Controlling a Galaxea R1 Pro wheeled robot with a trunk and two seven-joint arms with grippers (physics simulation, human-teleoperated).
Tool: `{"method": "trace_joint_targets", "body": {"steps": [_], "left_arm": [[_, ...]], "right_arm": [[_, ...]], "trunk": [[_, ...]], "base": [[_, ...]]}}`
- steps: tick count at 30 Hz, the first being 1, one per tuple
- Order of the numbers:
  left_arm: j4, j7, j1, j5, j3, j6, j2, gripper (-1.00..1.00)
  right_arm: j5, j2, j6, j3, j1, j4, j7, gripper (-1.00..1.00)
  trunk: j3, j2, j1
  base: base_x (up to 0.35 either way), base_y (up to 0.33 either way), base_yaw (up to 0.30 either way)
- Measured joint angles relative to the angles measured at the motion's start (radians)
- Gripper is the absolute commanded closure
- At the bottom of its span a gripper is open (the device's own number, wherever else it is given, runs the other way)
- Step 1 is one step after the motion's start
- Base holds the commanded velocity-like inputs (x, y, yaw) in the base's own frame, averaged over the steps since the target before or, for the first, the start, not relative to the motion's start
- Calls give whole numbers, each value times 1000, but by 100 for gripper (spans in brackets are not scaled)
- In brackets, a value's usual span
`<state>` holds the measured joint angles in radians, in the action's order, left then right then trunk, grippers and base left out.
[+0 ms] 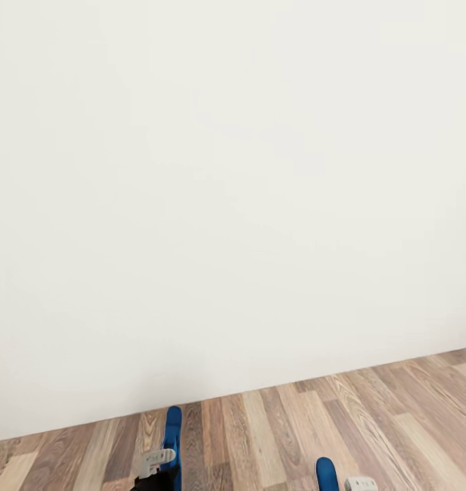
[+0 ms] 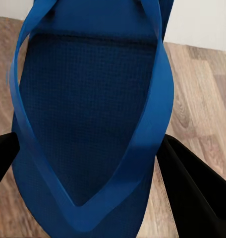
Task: In the bedroom, move the book from the bed onto either nightstand, and place the two sandals side by side next to the bed.
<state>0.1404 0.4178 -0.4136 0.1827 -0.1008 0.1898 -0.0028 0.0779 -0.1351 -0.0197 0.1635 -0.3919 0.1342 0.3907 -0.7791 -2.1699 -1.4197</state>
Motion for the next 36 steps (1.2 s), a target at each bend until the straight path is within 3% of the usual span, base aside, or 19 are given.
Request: {"method": "trace_joint_targets", "body": {"steps": [36], "left_arm": [[0, 0, 0, 0, 0, 0, -1, 100]], "right_arm": [[0, 0, 0, -1, 0, 0, 0, 100]], "trunk": [[4, 0, 0]], "base": [[0, 0, -300]]}}
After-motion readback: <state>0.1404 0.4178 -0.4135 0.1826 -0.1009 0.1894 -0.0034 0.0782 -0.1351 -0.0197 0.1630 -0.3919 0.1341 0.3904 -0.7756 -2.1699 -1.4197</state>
